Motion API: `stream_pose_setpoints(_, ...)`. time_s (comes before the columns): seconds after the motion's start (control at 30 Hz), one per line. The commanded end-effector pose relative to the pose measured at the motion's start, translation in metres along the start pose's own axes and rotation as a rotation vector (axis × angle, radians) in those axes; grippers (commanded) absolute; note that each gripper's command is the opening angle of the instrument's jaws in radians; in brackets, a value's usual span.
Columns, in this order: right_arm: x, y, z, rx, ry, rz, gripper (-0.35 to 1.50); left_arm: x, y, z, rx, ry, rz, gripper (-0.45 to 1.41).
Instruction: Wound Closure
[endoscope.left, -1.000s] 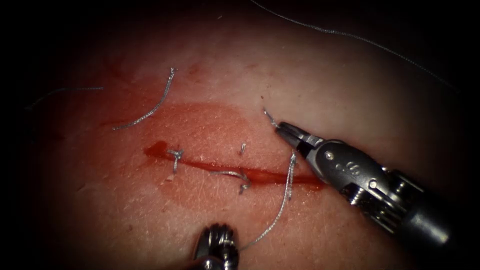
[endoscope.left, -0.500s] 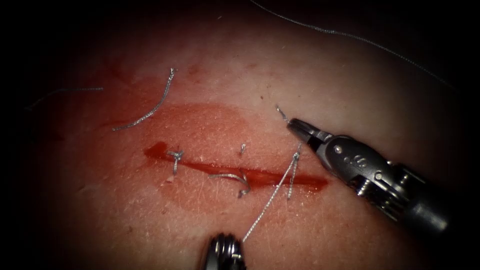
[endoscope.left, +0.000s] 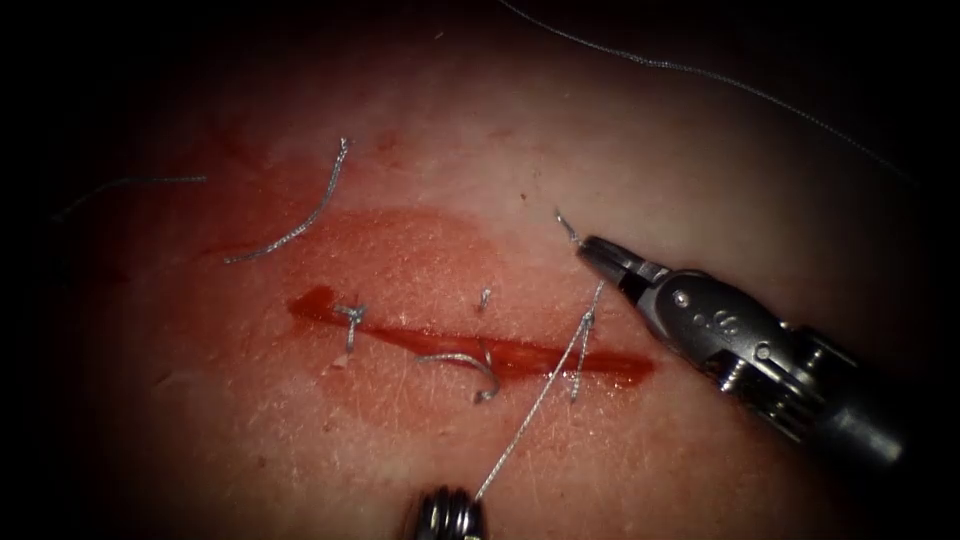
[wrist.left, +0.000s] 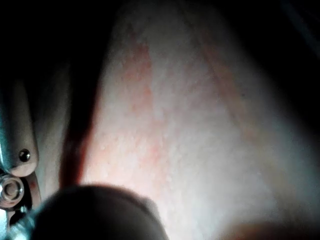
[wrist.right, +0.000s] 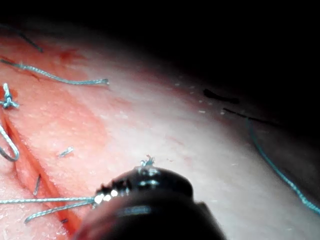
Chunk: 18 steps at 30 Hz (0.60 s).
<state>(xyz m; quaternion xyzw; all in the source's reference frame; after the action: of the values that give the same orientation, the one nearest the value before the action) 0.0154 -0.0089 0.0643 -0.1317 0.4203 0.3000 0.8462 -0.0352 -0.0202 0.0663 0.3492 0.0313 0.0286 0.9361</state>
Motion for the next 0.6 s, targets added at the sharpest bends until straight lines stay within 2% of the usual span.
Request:
stream_pose_setpoints(0.03, 0.001, 0.0009, 0.0005, -0.01, 0.006, -0.002, -0.35, -0.0005, 0.0004, -0.0007, 0.003, 0.001, 0.008, -0.45)
stream_pose_setpoints(0.23, 0.0008, 0.0022, 0.0, -0.04, 0.002, 0.014, -0.35, -0.0005, 0.0001, -0.0005, 0.01, 0.004, 0.01, -0.45)
stream_pose_setpoints(0.37, 0.001, 0.0017, 0.0, -0.032, 0.009, 0.019, -0.35, -0.0005, 0.0004, -0.0009, 0.013, -0.001, 0.003, -0.45)
stream_pose_setpoints(0.47, 0.0015, 0.001, -0.0003, -0.03, 0.03, 0.023, -0.35, -0.0006, 0.002, -0.0023, -0.027, -0.025, -0.01, -0.45)
stream_pose_setpoints(0.5, 0.0016, 0.0005, -0.0006, -0.035, 0.043, 0.026, 0.27, -0.0006, 0.0033, -0.0037, -0.071, -0.046, -0.012, -0.45)
stream_pose_setpoints(0.57, 0.0017, 0.0002, -0.0013, -0.041, 0.065, 0.017, 0.91, -0.0004, 0.0043, -0.005, -0.109, -0.063, -0.008, -0.45)
stream_pose_setpoints(0.6, 0.002, 0.0001, -0.0022, -0.047, 0.097, 0.018, 1.16, -0.0001, 0.0053, -0.0064, -0.151, -0.083, -0.044, -0.45)
